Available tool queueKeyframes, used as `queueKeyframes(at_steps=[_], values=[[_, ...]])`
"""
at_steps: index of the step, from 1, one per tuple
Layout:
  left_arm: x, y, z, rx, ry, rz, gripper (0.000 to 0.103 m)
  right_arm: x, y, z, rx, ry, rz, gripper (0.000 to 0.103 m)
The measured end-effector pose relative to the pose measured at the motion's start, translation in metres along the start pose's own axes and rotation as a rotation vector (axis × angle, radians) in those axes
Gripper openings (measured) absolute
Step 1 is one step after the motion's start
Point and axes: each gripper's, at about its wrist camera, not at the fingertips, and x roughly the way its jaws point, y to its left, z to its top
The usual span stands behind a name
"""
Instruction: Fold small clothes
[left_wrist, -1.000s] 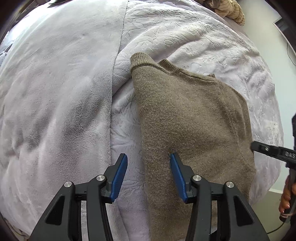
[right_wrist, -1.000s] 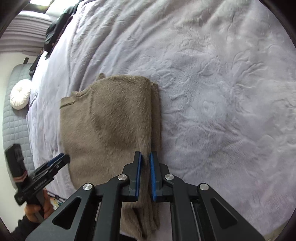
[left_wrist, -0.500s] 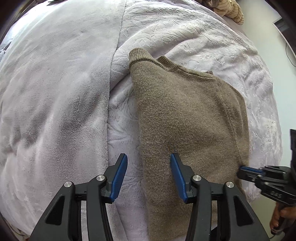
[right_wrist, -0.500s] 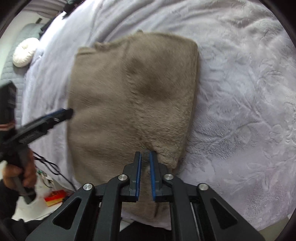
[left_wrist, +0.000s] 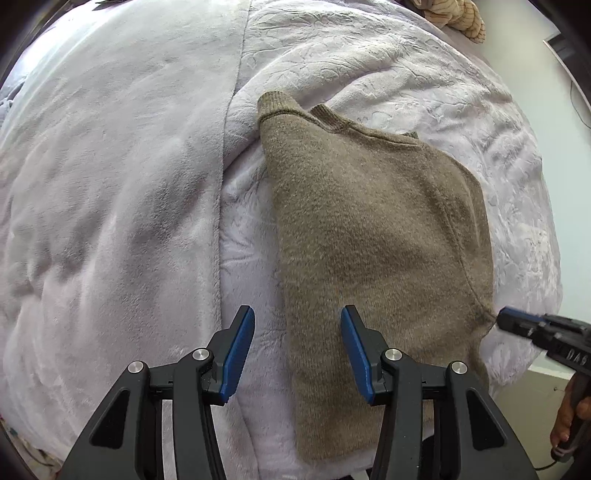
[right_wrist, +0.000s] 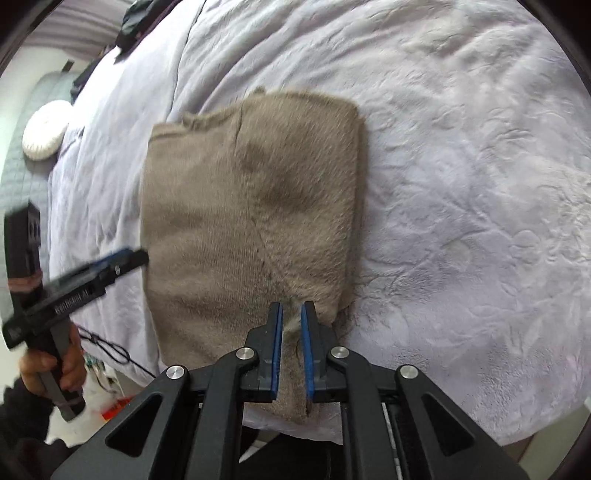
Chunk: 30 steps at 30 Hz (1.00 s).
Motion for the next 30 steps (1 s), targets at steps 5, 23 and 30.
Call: queueKeyframes(at_steps=[5, 23, 30], values=[[-0.007, -0.003, -0.005, -0.013, 0.008, 0.04, 0.051, -0.006, 0.007, 0.011, 0.044, -0.013, -0.012, 0.032], [-0.026, -0.012, -0.013, -0.05, -0.021, 0.133, 0.102, -0.004, 0.043, 0.022, 0.013, -0.064, -0.187, 0.103], [-0.027, -0.013, -0.013, -0.055, -0.017, 0.174, 0.102, -0.005, 0.047, 0.024, -0.008, -0.055, -0.24, 0.103]])
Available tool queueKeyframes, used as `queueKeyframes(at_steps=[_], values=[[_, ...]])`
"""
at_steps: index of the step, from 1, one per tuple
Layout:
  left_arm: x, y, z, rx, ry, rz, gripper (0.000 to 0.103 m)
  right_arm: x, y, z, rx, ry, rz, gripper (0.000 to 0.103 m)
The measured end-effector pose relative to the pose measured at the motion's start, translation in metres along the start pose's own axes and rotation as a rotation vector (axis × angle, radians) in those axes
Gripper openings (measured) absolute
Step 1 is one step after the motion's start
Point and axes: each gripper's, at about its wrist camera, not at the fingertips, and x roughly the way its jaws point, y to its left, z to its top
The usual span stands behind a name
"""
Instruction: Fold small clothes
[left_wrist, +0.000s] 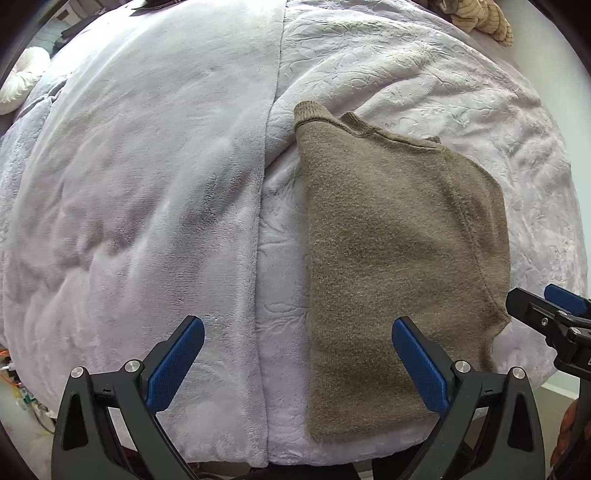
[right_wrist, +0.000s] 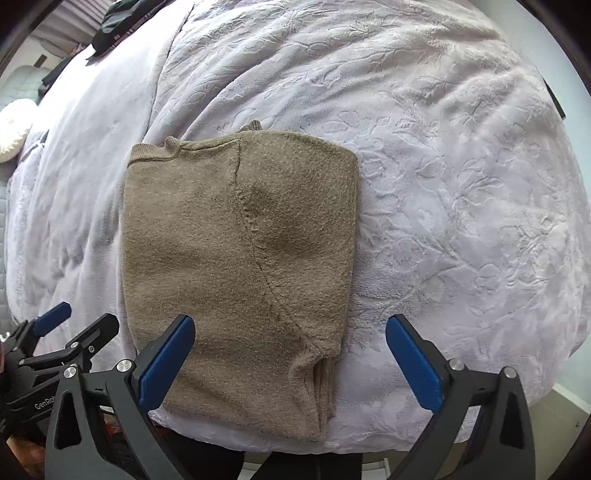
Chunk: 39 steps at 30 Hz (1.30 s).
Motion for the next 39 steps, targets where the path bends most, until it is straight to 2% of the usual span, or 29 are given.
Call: queueKeyframes(at_steps=[13, 39], values=[[-0.0003, -0.0038, 0.0012, 0.016, 0.007, 0.045, 0.102, -0.0009, 0.0063, 0.0019, -0.028, -0.029, -0.098, 0.103], [0.0002, -0.0047, 0.0008, 0.025, 0.014, 0.067, 0.102, -0.0003, 0.01, -0.0018, -0.029, -0.034, -0.101, 0.103]])
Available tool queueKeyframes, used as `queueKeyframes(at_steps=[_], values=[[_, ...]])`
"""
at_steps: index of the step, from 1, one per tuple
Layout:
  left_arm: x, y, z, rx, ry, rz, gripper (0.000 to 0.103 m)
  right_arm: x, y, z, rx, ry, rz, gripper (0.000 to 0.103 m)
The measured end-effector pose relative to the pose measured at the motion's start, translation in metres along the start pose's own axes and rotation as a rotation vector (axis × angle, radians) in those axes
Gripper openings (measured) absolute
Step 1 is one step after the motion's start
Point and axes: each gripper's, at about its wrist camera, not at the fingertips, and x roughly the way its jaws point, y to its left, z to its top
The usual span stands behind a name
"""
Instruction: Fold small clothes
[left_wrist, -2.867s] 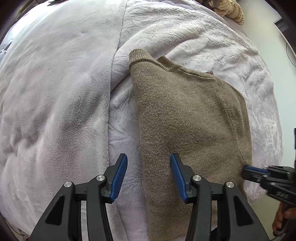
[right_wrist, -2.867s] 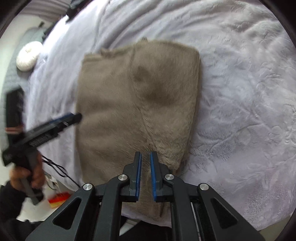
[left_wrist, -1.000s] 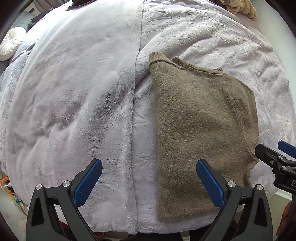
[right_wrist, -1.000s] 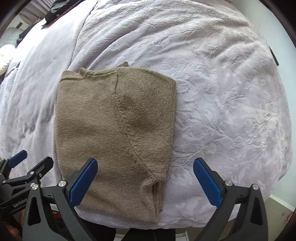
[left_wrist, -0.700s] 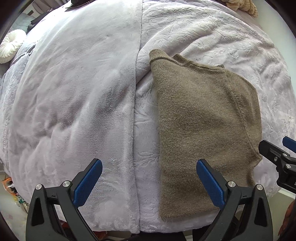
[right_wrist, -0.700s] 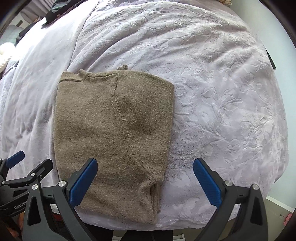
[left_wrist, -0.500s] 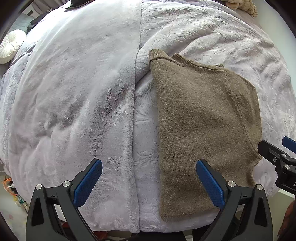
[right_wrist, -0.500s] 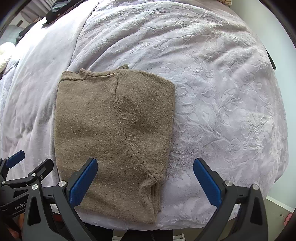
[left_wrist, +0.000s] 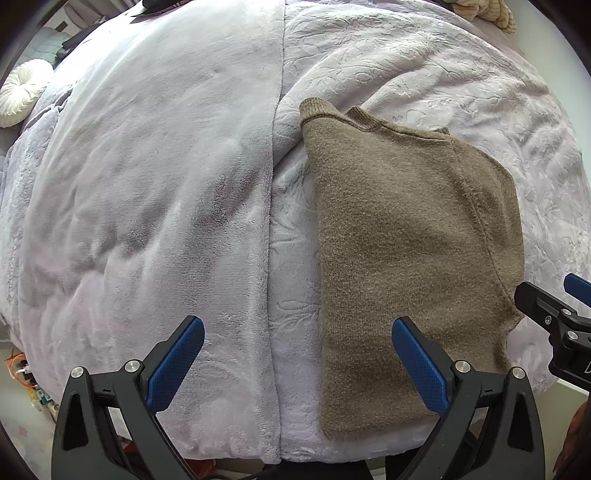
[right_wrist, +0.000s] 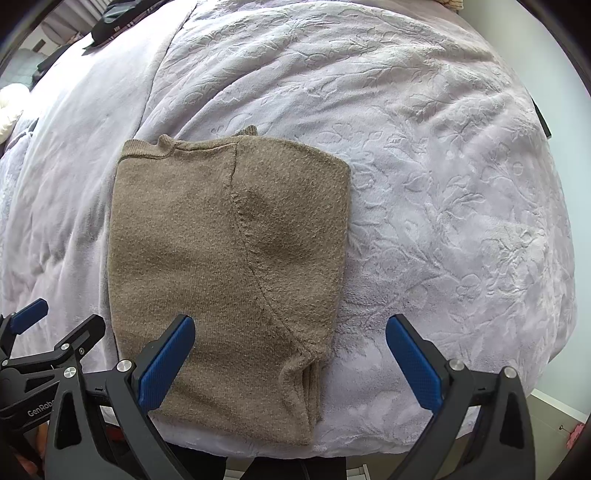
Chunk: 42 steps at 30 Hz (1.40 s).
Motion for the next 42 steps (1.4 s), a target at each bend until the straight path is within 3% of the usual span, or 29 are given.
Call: queueKeyframes(at_steps=[42], values=[[0.0001, 0.0007, 0.0014, 0.011, 0.009, -0.009, 0.102, 0.0013, 0.0025, -0.0012, -0.007, 0.005, 0.0, 0.103]])
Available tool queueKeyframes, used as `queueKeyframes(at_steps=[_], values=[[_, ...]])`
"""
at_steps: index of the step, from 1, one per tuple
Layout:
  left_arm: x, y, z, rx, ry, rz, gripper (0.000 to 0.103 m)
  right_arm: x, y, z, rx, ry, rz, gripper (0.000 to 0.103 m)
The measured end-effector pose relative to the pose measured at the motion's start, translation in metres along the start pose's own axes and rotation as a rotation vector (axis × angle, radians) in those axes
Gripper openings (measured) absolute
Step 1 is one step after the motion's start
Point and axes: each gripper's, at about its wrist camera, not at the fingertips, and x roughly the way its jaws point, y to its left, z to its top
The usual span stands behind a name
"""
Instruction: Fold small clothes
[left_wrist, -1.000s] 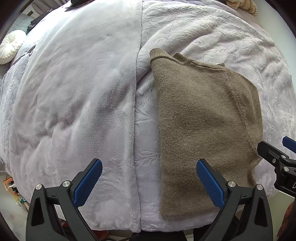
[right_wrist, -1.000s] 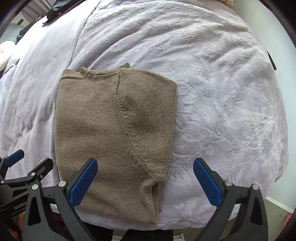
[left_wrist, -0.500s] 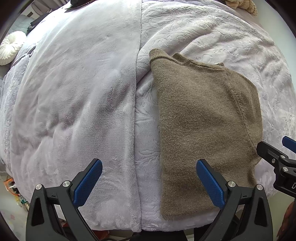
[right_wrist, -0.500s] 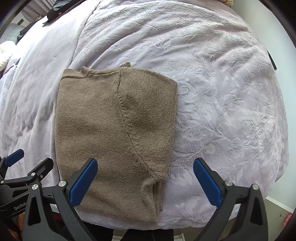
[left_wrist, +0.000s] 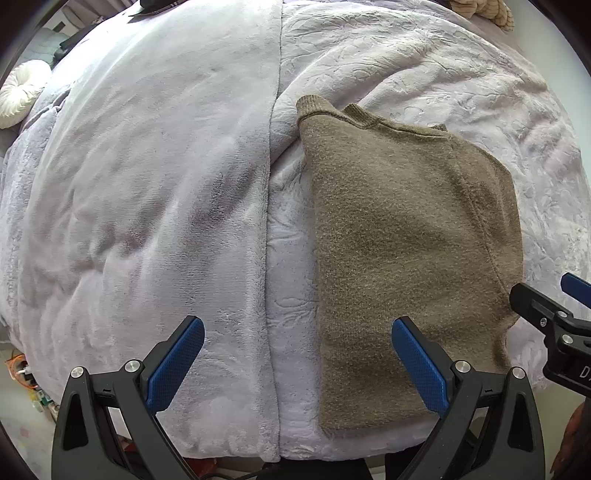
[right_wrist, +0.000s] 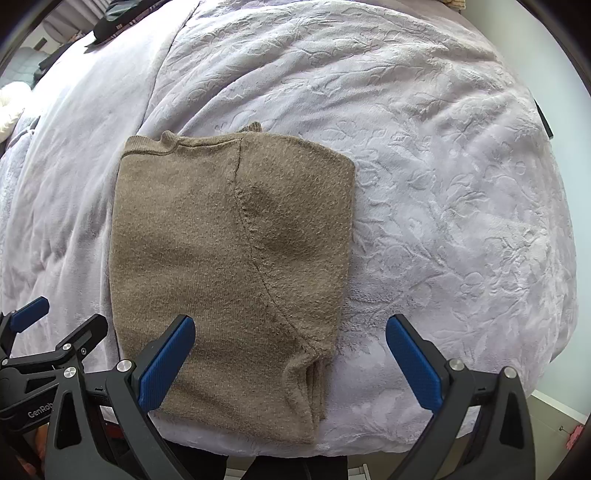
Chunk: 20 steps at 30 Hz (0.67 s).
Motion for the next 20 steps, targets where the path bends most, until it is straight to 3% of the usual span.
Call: queueKeyframes(at_steps=[20], values=[[0.0017, -0.0028, 0.0006, 0.009, 0.012, -0.032, 0.102, 0.0019, 0.0022, 0.0012, 0.001, 0.006, 0.002, 0.103]])
